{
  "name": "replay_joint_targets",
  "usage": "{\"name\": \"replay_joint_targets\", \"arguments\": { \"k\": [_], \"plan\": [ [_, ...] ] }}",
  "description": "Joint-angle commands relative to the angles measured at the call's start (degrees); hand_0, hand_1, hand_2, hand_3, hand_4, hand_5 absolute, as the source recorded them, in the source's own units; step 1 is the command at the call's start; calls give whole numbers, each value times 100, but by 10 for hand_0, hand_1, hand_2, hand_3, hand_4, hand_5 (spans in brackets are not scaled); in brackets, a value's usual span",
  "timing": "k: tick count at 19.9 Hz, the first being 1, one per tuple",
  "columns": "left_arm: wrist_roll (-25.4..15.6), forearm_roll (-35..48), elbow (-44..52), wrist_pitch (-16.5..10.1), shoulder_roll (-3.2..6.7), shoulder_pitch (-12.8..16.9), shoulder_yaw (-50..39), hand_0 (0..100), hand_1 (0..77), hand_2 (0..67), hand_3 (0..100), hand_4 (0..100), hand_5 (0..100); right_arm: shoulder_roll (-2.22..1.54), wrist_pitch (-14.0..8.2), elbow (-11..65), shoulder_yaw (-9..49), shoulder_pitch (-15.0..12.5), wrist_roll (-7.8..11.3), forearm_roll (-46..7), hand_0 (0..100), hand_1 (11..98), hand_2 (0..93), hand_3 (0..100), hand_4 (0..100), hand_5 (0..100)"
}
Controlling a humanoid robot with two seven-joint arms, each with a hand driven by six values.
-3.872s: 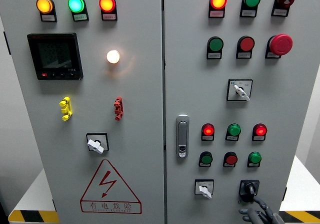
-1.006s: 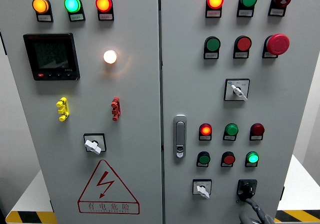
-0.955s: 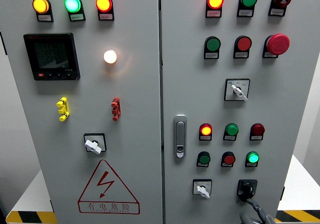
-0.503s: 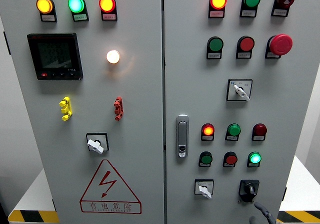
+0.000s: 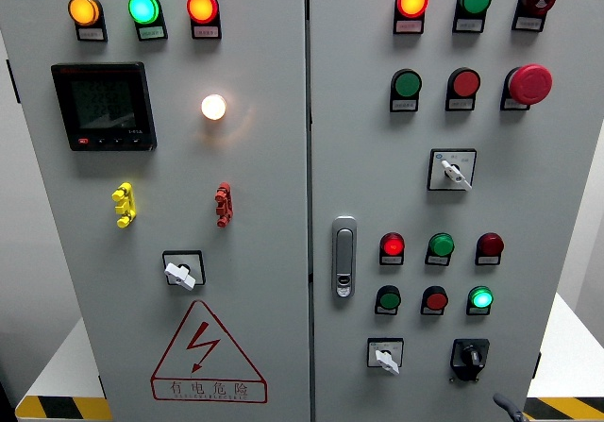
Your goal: Trip black knob to open circuit
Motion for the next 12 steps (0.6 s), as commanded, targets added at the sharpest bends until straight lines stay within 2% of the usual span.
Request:
{"name": "replay_joint_targets", "arguments": {
  "k": [1, 6, 12],
  "plan": [
    [0, 1, 3, 0, 0, 1, 5, 0, 31, 126, 213, 66, 16, -3, -41, 15, 20, -58, 0, -111, 789, 433, 86, 537, 501, 752],
    [0, 1, 3, 0, 0, 1, 5, 0, 34, 127, 214, 66, 16, 23, -121, 15, 37, -190, 9, -138, 793, 443, 92, 467, 422, 678],
    [0, 1, 3, 0, -9, 1, 5, 0, 34, 127, 214, 66, 16, 14, -121, 15, 178, -296, 18, -147, 816, 432, 105, 390, 324, 565]
  ]
}}
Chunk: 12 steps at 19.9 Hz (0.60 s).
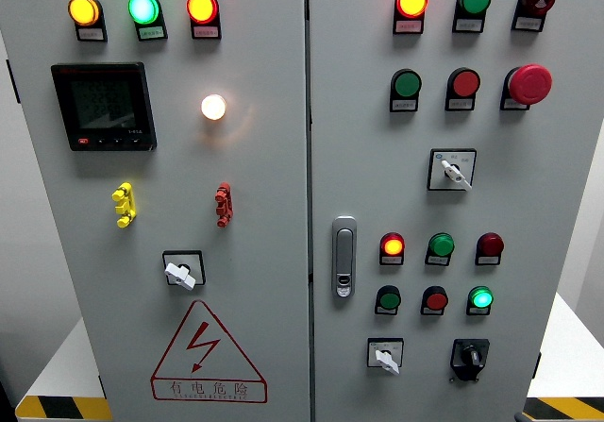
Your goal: Trip black knob to open circuit
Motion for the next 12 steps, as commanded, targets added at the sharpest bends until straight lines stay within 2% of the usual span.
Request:
{"name": "replay_joint_targets", "arguments": {
  "k": [1, 2, 3, 4, 7, 9, 12],
  "plan": [
    [0, 1, 2, 0, 5, 0, 3, 0, 34, 127, 214, 66, 16, -4, 4, -1, 15, -13, 4, -42, 839, 382, 107, 383, 317, 559],
    [0, 1, 2, 0, -4, 0, 3, 0, 34, 127, 214, 66, 16, -4, 4, -1, 23, -13, 4, -86, 825, 354, 109, 377, 309, 552],
    [0, 1, 2, 0, -4, 0, 3, 0, 33, 127, 214, 66, 16, -4, 4, -1, 23, -13, 4, -113, 720, 374, 113, 368, 302, 542],
    [0, 1, 2, 0, -4, 0, 3, 0, 33, 127, 214, 66, 16, 5, 4, -1, 23, -13, 22, -122, 673, 400, 117, 365, 300, 539],
    [0, 1, 2, 0, -4, 0, 3, 0, 33, 127, 214, 66, 16, 14, 4, 8, 23, 13, 31, -131, 615, 460, 118, 359, 300, 534],
    [0, 1, 2, 0, -4, 0, 3, 0, 33, 127, 214, 66, 16, -3, 4, 8, 23, 48, 31, -131, 601, 484, 118, 345, 294, 533],
    [0, 1, 2, 0, -4, 0, 3, 0, 32, 128, 214, 66, 16, -4, 4, 17, 23, 101, 40, -131, 612, 498, 119, 296, 256, 485]
  ]
}}
